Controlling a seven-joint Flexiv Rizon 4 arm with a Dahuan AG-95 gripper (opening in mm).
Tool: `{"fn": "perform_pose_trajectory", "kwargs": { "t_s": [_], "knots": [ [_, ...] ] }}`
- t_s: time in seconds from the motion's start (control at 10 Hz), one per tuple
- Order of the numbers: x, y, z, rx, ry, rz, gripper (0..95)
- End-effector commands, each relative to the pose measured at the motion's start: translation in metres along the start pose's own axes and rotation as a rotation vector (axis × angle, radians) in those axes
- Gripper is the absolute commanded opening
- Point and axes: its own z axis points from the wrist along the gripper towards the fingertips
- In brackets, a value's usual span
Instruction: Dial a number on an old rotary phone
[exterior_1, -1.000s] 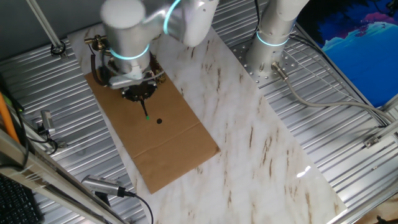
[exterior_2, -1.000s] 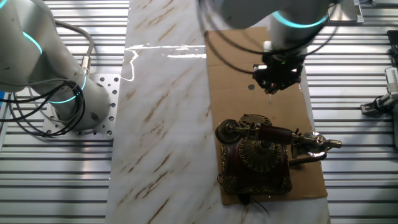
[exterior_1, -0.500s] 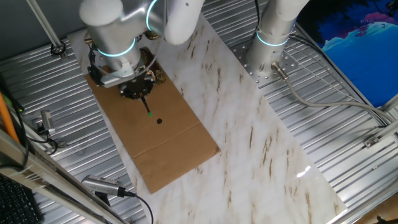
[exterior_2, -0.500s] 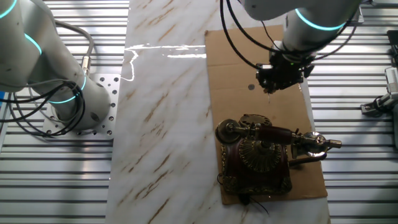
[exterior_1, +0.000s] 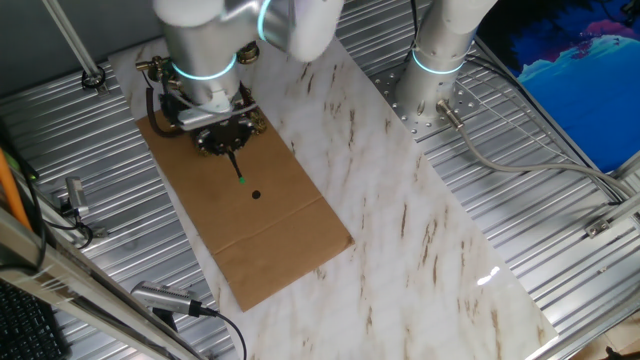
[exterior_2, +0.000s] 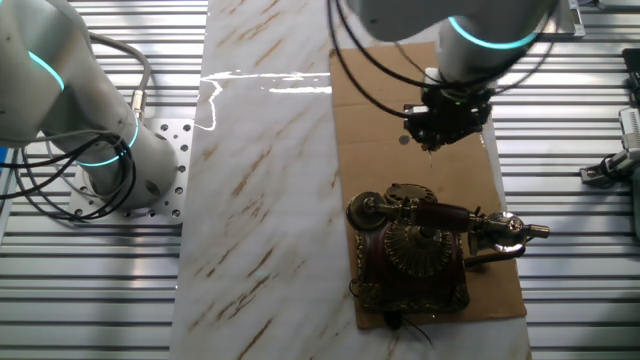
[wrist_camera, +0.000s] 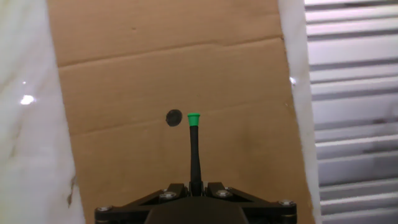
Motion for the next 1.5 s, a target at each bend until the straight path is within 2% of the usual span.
{"fn": "perform_pose_trajectory", "kwargs": {
  "t_s": [0.1, 0.3, 0.4, 0.8, 1.5],
  "knots": [
    [0.004, -0.001, -0.003, 0.023, -0.013, 0.031, 0.0],
    [0.011, 0.001, -0.009, 0.046, -0.025, 0.032, 0.0],
    [0.02, 0.004, -0.015, 0.07, -0.033, 0.032, 0.0],
    [0.033, 0.008, -0.02, 0.107, -0.034, 0.027, 0.0],
    [0.05, 0.006, -0.011, 0.13, -0.046, 0.003, 0.0]
  ]
}}
